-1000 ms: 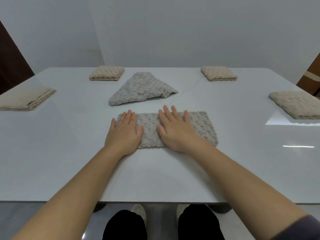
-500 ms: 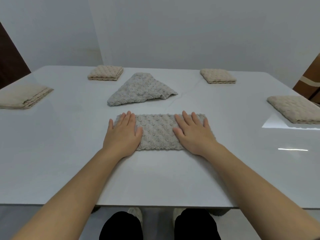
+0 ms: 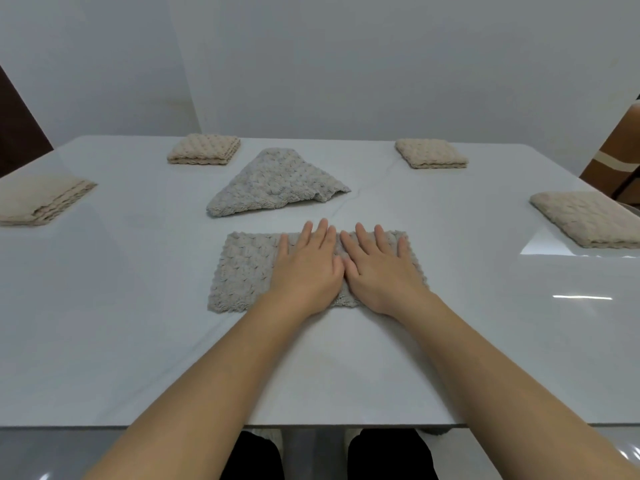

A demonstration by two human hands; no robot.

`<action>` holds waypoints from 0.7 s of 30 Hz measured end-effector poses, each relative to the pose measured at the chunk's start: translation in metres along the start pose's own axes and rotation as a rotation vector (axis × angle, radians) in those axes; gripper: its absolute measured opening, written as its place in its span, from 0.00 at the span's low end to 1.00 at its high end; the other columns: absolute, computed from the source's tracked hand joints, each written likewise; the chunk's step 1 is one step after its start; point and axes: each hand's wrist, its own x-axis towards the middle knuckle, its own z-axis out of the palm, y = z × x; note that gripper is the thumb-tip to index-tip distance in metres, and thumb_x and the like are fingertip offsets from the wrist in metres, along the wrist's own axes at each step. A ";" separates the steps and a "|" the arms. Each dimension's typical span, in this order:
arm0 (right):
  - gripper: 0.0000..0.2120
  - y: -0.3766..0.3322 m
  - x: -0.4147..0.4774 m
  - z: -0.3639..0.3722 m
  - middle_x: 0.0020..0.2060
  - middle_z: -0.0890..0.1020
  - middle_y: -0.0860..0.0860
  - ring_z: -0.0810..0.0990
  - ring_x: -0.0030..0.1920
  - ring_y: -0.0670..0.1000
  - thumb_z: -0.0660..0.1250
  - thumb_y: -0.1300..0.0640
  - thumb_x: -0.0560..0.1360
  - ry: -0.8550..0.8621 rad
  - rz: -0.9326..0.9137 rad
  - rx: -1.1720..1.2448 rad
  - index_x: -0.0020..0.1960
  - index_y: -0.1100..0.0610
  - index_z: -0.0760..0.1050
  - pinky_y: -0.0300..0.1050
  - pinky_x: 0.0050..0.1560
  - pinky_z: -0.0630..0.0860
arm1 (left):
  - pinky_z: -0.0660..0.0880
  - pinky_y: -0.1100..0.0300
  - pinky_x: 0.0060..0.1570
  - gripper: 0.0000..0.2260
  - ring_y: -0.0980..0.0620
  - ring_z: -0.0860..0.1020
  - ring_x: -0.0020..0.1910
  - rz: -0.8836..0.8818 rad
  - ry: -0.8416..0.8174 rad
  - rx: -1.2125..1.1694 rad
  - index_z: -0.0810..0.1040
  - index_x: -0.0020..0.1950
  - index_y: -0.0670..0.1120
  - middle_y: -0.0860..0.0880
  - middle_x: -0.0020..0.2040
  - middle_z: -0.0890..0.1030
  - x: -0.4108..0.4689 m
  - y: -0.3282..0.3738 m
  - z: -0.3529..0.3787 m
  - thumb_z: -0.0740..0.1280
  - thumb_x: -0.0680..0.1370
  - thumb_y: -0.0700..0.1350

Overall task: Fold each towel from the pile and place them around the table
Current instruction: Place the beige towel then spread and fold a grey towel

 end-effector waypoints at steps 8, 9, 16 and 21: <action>0.26 0.001 0.004 0.002 0.79 0.42 0.48 0.39 0.78 0.55 0.41 0.45 0.83 -0.039 -0.005 0.006 0.80 0.46 0.41 0.61 0.75 0.36 | 0.39 0.44 0.75 0.25 0.52 0.42 0.78 -0.004 -0.084 0.052 0.44 0.80 0.50 0.53 0.80 0.43 0.002 -0.001 0.005 0.43 0.83 0.51; 0.26 0.001 0.004 0.002 0.79 0.42 0.48 0.39 0.78 0.54 0.41 0.45 0.83 -0.032 -0.004 0.009 0.80 0.46 0.42 0.61 0.75 0.36 | 0.39 0.44 0.75 0.25 0.52 0.42 0.79 -0.005 -0.084 0.051 0.44 0.80 0.50 0.53 0.80 0.43 0.001 -0.001 0.006 0.43 0.83 0.51; 0.26 -0.001 -0.001 0.005 0.80 0.46 0.48 0.42 0.79 0.54 0.42 0.45 0.83 0.055 0.000 0.017 0.80 0.46 0.45 0.61 0.76 0.38 | 0.40 0.47 0.76 0.25 0.52 0.43 0.79 -0.011 0.004 0.009 0.46 0.80 0.49 0.51 0.80 0.45 -0.003 -0.001 0.010 0.44 0.83 0.51; 0.26 0.000 -0.001 0.005 0.80 0.46 0.48 0.42 0.79 0.54 0.41 0.45 0.83 0.046 -0.002 0.023 0.80 0.45 0.45 0.60 0.75 0.37 | 0.41 0.48 0.76 0.26 0.51 0.45 0.79 -0.057 0.032 0.036 0.46 0.80 0.47 0.48 0.80 0.46 -0.009 -0.042 -0.010 0.43 0.83 0.53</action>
